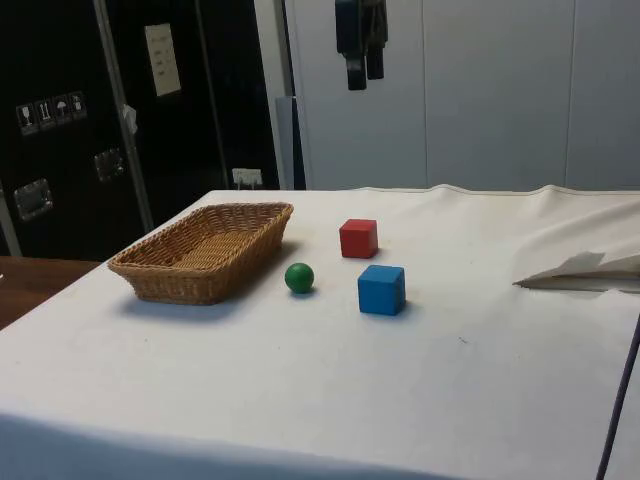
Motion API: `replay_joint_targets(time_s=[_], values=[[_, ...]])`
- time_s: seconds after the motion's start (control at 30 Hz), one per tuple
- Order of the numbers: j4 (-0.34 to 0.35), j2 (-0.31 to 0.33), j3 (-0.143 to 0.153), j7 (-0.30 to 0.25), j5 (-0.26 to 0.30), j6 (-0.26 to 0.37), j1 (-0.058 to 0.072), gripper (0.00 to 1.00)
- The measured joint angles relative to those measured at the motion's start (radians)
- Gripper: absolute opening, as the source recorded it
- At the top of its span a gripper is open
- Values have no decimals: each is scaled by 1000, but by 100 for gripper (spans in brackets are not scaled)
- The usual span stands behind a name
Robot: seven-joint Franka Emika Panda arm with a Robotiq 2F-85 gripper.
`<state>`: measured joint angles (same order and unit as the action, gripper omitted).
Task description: Place all non-red objects into the basket.
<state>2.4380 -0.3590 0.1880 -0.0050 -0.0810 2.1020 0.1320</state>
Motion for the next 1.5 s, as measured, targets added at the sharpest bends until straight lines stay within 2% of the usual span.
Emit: replay_joint_targets(time_s=[0.87,0.97,1.23,1.5], values=[[15,-3,-128,123,0,-2,0,100],[16,-4,-132,129,0,-2,1,100],[27,-12,-166,176,3,-2,2,100],[45,-26,-183,204,8,-3,3,100]])
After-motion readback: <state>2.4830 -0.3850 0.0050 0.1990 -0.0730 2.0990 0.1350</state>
